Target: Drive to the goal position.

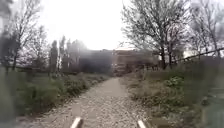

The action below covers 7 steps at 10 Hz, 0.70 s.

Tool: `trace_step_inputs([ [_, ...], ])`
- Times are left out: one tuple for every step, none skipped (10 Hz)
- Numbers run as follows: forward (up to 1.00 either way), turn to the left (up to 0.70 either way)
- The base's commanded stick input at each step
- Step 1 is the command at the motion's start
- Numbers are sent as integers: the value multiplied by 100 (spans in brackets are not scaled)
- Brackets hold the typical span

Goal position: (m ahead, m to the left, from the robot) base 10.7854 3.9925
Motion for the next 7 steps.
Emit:
trace_step_inputs([
  [85, 0],
  [85, 0],
  [85, 0],
  [85, 0],
  [85, 0],
  [75, -21],
  [70, -34],
])
